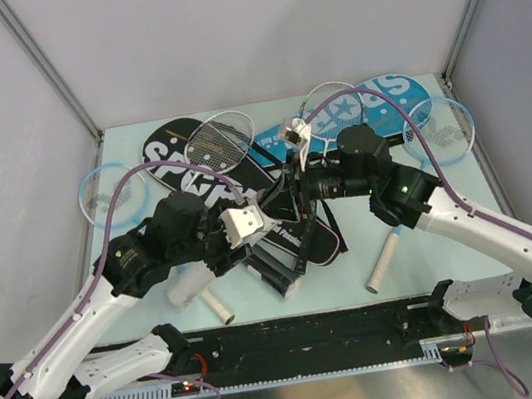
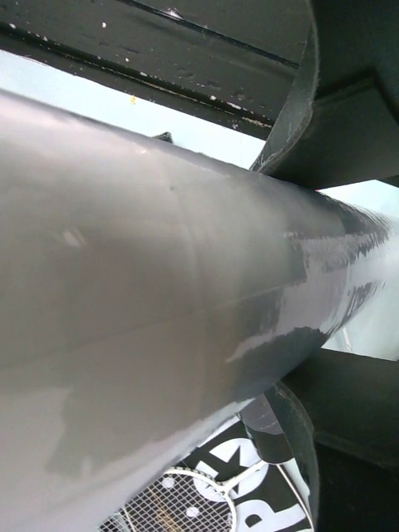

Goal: Pack up the badminton gear
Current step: Place the shuttlecock at the shuttle tube, then pick up the shuttlecock at the center of the board, then place the shuttlecock at the shuttle tube, then close the lid on the shuttle tube.

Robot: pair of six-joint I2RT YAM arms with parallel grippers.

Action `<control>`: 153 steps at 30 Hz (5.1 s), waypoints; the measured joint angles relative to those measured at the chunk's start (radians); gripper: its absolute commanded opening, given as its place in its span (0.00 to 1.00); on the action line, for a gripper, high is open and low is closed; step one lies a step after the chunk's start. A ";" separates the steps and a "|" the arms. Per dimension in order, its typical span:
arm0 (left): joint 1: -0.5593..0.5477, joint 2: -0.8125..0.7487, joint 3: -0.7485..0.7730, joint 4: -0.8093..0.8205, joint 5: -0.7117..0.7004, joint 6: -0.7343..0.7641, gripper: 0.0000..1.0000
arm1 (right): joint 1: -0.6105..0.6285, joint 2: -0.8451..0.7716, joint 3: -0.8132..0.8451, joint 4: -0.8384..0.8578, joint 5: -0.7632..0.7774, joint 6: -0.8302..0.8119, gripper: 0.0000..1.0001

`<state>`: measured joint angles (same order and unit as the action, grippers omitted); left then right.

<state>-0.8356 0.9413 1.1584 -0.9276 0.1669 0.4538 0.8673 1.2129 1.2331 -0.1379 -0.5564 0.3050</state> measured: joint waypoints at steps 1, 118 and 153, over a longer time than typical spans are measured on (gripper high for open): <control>0.000 -0.001 -0.001 0.002 -0.002 0.000 0.35 | -0.003 -0.007 0.000 -0.006 0.005 0.013 0.47; 0.000 -0.019 -0.015 0.081 -0.010 -0.088 0.39 | -0.024 -0.120 0.097 -0.107 0.082 -0.283 0.00; 0.000 -0.040 -0.016 0.080 -0.095 -0.072 0.34 | -0.031 -0.135 0.091 -0.050 0.162 -0.124 0.69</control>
<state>-0.8356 0.9009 1.1427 -0.8474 0.0715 0.3820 0.8360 1.0775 1.3239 -0.1879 -0.3946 0.1806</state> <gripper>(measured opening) 0.688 0.710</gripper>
